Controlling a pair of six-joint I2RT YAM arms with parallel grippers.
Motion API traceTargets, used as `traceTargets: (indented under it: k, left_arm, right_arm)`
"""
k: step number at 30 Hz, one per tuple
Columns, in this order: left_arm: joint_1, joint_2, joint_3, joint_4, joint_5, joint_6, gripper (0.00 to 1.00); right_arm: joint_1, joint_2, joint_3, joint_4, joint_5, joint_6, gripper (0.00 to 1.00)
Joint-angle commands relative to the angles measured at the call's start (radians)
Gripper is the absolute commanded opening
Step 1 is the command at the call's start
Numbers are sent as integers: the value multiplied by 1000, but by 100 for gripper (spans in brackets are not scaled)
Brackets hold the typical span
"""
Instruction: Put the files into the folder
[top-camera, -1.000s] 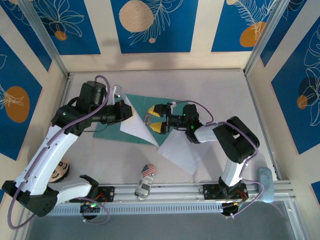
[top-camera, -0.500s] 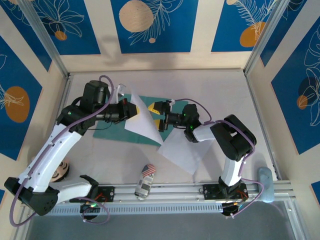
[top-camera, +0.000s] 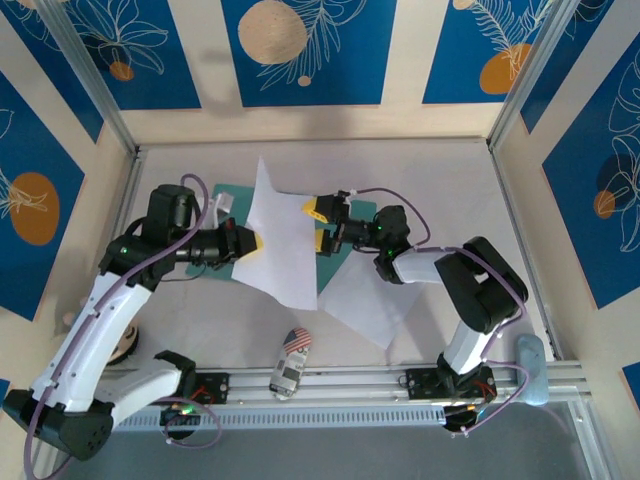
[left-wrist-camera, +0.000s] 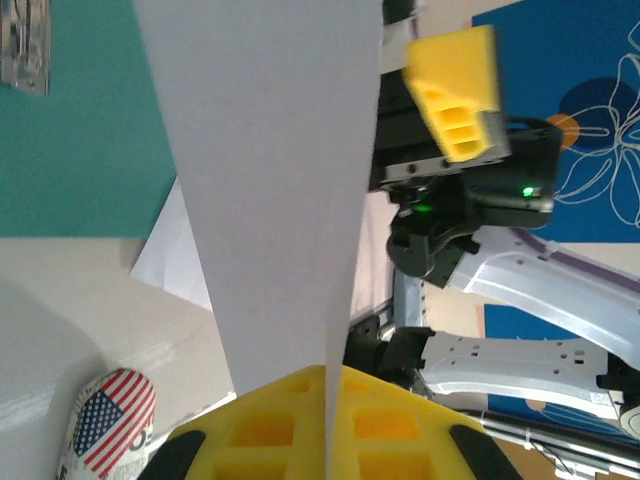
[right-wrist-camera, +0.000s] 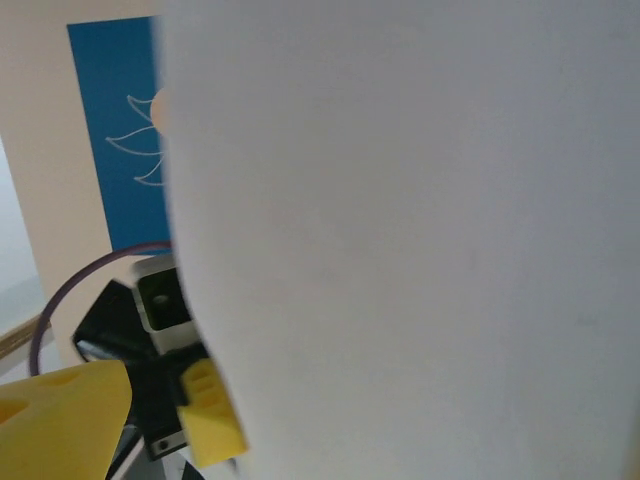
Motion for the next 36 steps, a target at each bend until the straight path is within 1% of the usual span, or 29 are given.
traceTargets:
  k: [1,5,7,11,14,17,19,23,29,36]
  left_arm:
    - [32,-17,-30,-11,84,27,0]
    - [67,-22,-47,1,135,46,0]
    - [77,-25,-58,20,158,48,0]
    - [85,-38,-70,76,202,47,0]
    - [86,-48,-75,113,226,43,0]
    - [88,-56,-80,159,250,29,0]
    - [88,-67,-88,208,270,8,0]
    - [90,-97,-93,304,286,-38,0]
    - [90,-99,-88,330,284,-55,0]
    - [91,-95,-121,362,290,-72,0]
  right_arm:
    - [-6,-45,-4,-20,-24,-47,99]
    - [-6,-80,1,-73,-40,-81,100]
    - [-5,-109,9,-148,-50,-118,100]
    - [0,-189,35,-355,-68,-228,100]
    - [-1,-231,44,-441,-64,-275,100]
    - [0,-248,55,-464,-79,-288,99]
    - [2,-248,60,-461,-96,-289,95]
    - [3,-261,60,-460,-99,-302,91]
    - [3,-281,65,-490,-99,-330,90]
    - [-2,-297,62,-485,-106,-325,82]
